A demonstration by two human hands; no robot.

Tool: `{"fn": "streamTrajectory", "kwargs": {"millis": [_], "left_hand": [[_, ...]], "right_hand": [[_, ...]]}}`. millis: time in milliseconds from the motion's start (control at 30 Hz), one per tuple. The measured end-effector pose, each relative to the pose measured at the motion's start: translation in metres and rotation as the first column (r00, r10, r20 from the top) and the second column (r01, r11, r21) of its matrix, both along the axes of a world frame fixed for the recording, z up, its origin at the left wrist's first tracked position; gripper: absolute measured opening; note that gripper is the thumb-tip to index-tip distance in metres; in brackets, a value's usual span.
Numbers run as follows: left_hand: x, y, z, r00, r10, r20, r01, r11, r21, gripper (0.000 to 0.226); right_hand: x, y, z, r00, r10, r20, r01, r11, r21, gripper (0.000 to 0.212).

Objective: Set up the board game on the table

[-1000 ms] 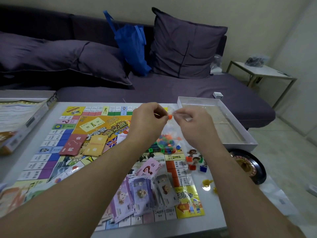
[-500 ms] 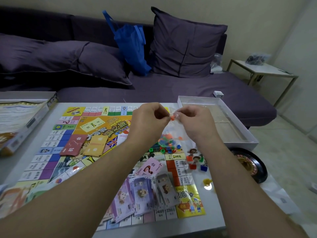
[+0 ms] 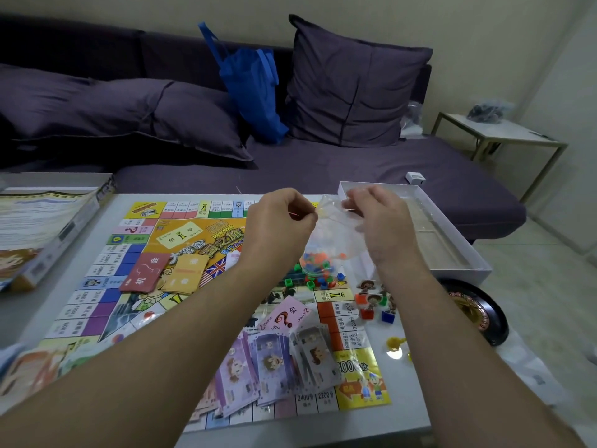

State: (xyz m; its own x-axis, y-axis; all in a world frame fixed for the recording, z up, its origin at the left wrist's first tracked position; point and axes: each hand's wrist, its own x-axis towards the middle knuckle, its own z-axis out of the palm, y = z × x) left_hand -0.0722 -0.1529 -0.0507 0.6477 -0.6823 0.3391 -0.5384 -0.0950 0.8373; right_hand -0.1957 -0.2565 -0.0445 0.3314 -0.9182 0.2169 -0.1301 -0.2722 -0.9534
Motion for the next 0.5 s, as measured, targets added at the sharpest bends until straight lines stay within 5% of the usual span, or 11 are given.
{"fn": "streamTrajectory", "kwargs": {"millis": [167,400,500], "left_hand": [[0.004,-0.001,0.002,0.997,0.033,-0.075,-0.034,0.999,-0.017,0.007],[0.002,0.001,0.004,0.987,0.035,-0.158,-0.042,0.998,-0.039,0.009],[0.001,0.001,0.007,0.985,0.032,-0.168,-0.041,0.998,-0.047,0.01]], "right_hand": [[-0.016,0.003,0.008,0.996,0.042,0.079,-0.042,0.999,-0.002,0.03],[-0.022,-0.004,-0.012,0.934,-0.053,-0.352,0.016,0.994,-0.107,0.009],[-0.026,-0.004,-0.013,0.917,-0.089,-0.39,0.026,0.986,-0.165,0.013]]}}
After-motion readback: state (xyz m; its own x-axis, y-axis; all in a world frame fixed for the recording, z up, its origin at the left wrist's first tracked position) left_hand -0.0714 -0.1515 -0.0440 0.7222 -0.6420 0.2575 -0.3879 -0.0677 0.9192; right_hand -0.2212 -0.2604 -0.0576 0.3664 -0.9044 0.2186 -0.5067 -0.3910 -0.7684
